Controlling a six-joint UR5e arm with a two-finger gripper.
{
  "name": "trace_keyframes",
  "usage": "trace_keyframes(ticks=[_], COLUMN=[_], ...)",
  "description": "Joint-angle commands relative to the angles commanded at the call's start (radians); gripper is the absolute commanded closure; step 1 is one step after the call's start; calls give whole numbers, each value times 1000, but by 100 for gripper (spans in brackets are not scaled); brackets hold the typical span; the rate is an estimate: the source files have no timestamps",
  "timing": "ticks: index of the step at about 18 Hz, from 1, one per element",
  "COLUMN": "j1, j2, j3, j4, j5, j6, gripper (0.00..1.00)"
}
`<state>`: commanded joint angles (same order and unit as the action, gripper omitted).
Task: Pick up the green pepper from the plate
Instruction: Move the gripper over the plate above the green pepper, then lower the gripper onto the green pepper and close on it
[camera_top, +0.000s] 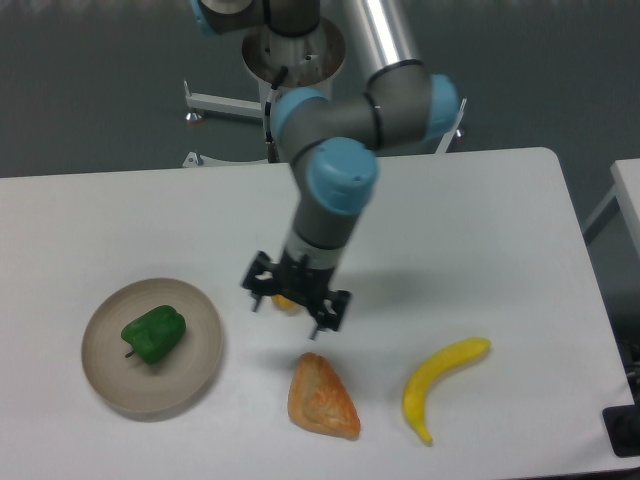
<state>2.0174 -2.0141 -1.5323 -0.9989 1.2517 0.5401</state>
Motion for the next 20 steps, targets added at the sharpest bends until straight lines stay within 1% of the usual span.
trace_keyframes(ticks=[1, 4, 8, 10, 13, 16, 20], j1=[-20, -71, -112, -118, -134, -144, -157], j2=[0, -15, -17, -25, -40, -49, -58], j3=[-5, -19, -49, -54, -52, -54, -55], j4=[23, 45, 86, 92, 95, 121, 121], j5=[0, 2, 0, 0, 2, 2, 2], j6=[-12, -17, -3, 26, 106, 116, 110], gripper=[0, 0, 0, 0, 0, 0, 0])
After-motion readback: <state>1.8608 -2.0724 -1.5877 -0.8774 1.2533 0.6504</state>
